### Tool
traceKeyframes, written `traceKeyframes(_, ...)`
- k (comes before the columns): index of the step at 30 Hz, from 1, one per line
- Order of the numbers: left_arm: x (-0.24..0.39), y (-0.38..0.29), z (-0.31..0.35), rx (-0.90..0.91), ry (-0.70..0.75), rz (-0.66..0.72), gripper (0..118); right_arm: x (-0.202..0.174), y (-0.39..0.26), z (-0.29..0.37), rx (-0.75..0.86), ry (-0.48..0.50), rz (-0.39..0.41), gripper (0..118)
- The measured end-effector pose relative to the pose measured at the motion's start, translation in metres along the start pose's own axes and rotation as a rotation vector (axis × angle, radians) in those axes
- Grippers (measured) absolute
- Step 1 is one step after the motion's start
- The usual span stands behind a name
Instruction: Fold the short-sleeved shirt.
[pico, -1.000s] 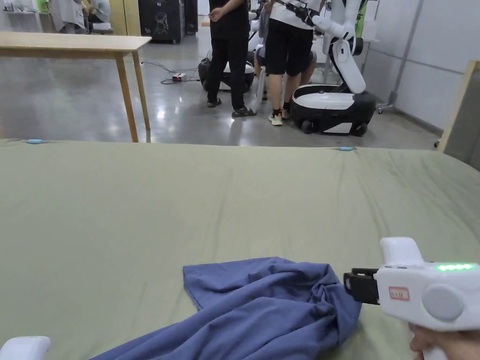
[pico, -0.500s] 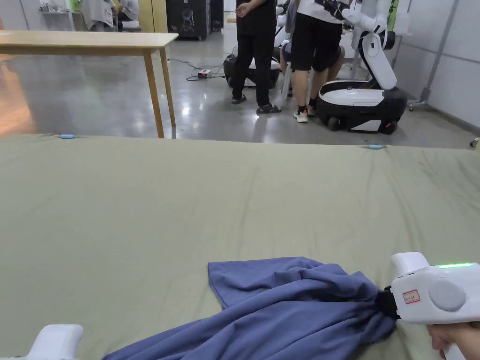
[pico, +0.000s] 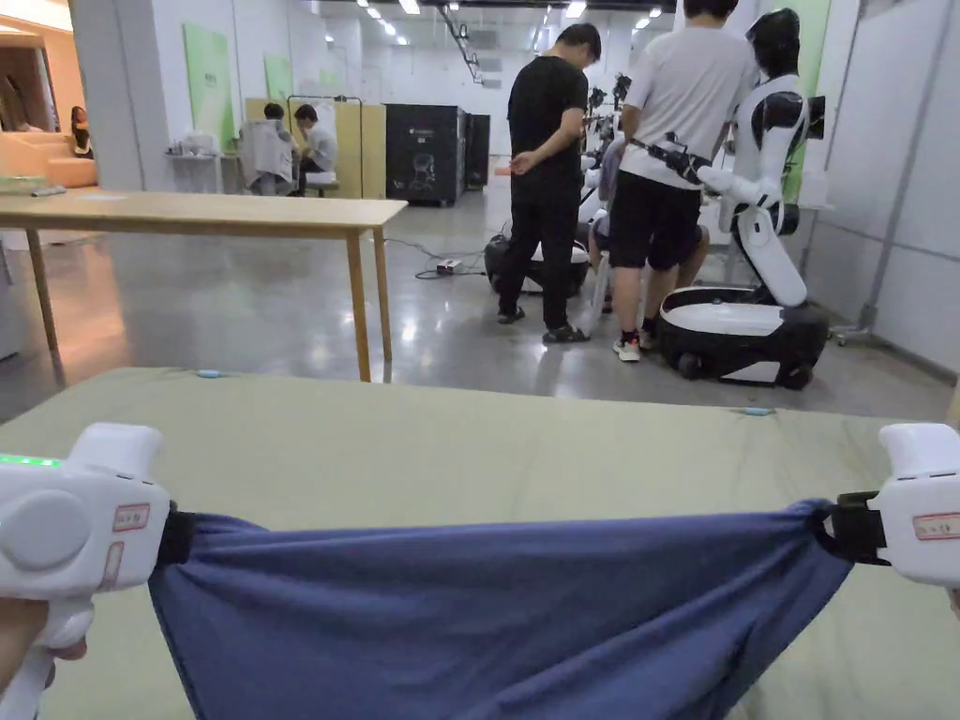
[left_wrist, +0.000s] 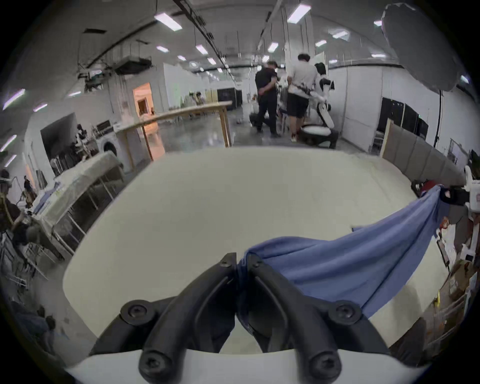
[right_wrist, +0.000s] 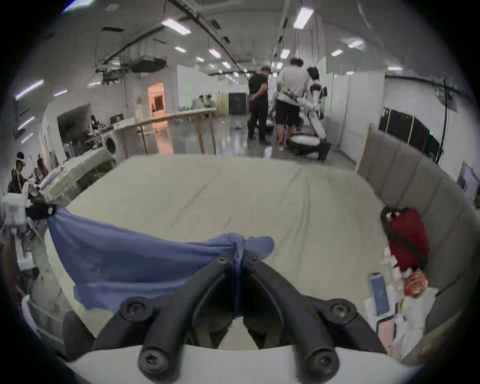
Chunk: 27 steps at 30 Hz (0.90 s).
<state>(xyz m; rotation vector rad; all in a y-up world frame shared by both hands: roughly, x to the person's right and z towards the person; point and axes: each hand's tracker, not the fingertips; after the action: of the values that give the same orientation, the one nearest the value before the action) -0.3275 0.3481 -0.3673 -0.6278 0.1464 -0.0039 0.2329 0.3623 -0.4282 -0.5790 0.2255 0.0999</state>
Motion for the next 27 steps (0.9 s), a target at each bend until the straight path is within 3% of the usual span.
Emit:
traceKeyframes(4, 0.003, 0.04, 0.03, 0.084, -0.007, 0.018, 4, 0.005, 0.03, 0.041, 0.069, -0.008, -0.01, 6)
traceKeyframes(12, 0.032, 0.115, 0.061, 0.198, 0.02, -0.039, 4, 0.008, 0.094, 0.076, 0.147, -0.109, 0.059, 6)
traceKeyframes(27, 0.073, 0.242, -0.002, 0.271, 0.091, -0.035, 4, 0.04, 0.21, 0.019, 0.202, -0.23, 0.08, 6)
